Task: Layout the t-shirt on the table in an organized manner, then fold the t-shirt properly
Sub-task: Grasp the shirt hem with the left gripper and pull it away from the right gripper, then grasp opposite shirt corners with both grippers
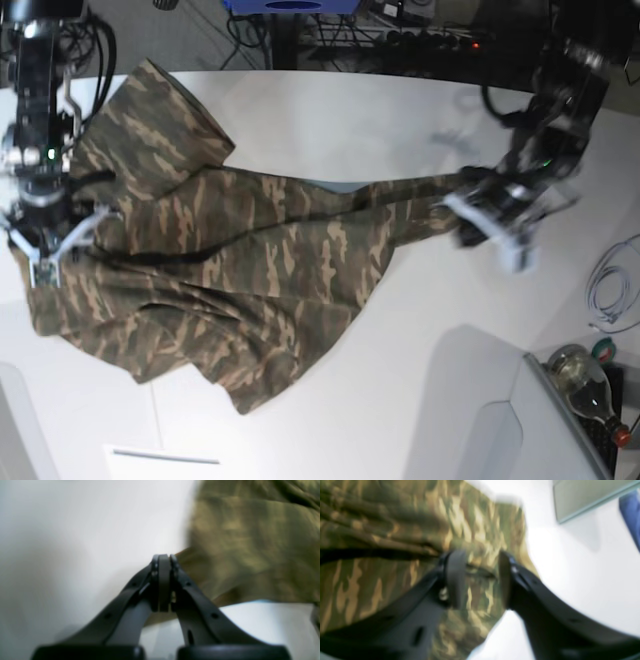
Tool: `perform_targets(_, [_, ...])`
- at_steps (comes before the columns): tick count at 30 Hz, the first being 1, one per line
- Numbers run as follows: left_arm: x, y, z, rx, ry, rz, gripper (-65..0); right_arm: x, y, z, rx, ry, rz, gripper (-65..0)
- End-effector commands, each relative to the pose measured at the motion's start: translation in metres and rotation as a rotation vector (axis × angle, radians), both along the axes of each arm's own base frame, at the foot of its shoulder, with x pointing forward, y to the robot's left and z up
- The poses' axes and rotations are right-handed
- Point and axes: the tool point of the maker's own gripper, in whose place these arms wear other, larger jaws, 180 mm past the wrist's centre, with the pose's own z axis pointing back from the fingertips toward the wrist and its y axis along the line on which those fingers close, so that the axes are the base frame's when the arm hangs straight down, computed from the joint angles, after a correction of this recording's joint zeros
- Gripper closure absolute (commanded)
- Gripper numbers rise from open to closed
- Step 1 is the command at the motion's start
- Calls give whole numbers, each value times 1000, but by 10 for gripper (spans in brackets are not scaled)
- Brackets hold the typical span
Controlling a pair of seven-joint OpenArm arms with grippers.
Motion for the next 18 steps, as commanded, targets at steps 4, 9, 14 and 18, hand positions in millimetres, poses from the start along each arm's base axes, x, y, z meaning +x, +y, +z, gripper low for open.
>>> perform_targets(4, [-37, 47, 18, 71, -26, 108, -31, -16, 12, 3, 19, -12, 17, -323])
perform_targets(9, [-74, 52, -14, 196, 57, 106, -278, -36, 23, -11, 59, 27, -1, -321])
perform_targets(14, [-93, 43, -44, 232, 120, 125, -308, -50, 25, -22, 63, 67, 0, -321])
perform_targets(18, [-96, 33, -51, 200, 132, 104, -308, -54, 25, -24, 63, 76, 0, -321])
